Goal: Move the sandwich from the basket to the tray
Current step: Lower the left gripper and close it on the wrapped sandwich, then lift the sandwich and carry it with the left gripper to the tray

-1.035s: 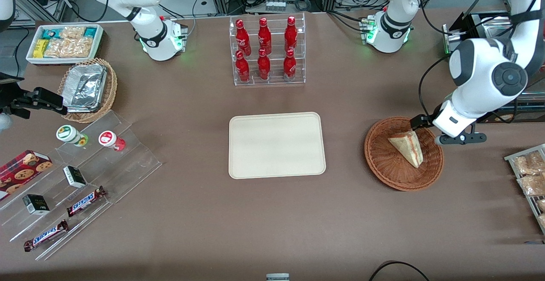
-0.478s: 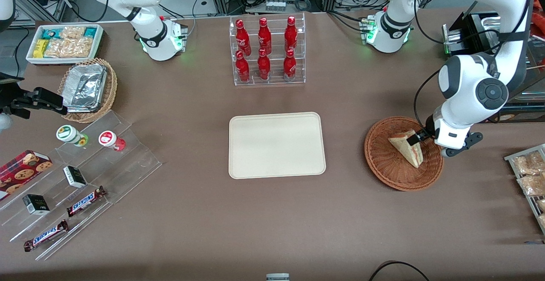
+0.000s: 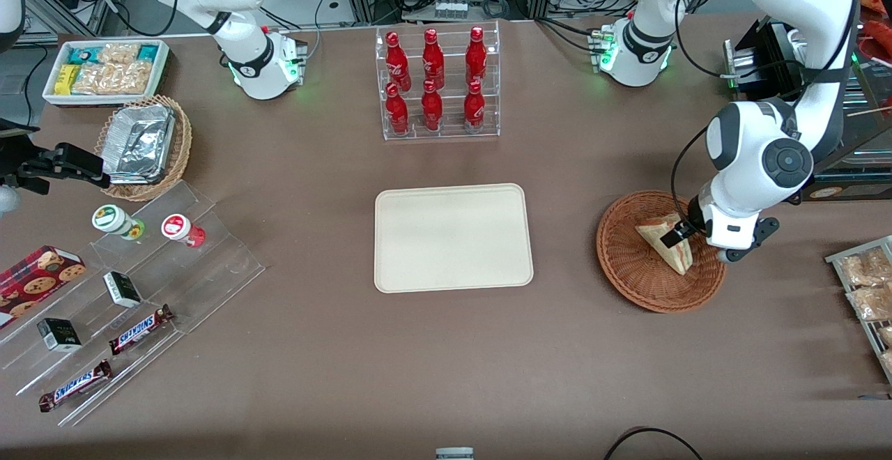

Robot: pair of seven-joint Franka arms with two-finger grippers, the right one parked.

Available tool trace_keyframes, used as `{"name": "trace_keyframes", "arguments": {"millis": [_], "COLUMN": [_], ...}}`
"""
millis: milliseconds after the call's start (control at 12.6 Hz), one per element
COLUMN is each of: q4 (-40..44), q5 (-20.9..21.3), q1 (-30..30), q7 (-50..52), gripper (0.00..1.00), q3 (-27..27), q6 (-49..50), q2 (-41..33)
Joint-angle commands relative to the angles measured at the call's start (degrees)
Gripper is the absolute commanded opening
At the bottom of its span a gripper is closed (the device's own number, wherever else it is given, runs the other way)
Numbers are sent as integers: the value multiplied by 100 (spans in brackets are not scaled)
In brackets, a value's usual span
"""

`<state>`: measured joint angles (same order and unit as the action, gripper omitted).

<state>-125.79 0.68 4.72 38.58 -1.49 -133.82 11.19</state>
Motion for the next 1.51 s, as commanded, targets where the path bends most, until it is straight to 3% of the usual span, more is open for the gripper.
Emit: {"name": "trace_keyframes", "arguments": {"millis": [0,478,558,717,1115,1434], "q4": [-86,-368,-411,-447,-149,387], "q5": [55,55,55,55,64,64], "q1": [90,99,99,90,169,792], "q7": [149,141,149,115,-192,-527], "gripper": [100,100,78,3,0,0], "q3": [9,9,9,9,52,105], "q6": [-153,-690,-698,-620,214,882], "q2": [67,269,261,199,-214,-197]}}
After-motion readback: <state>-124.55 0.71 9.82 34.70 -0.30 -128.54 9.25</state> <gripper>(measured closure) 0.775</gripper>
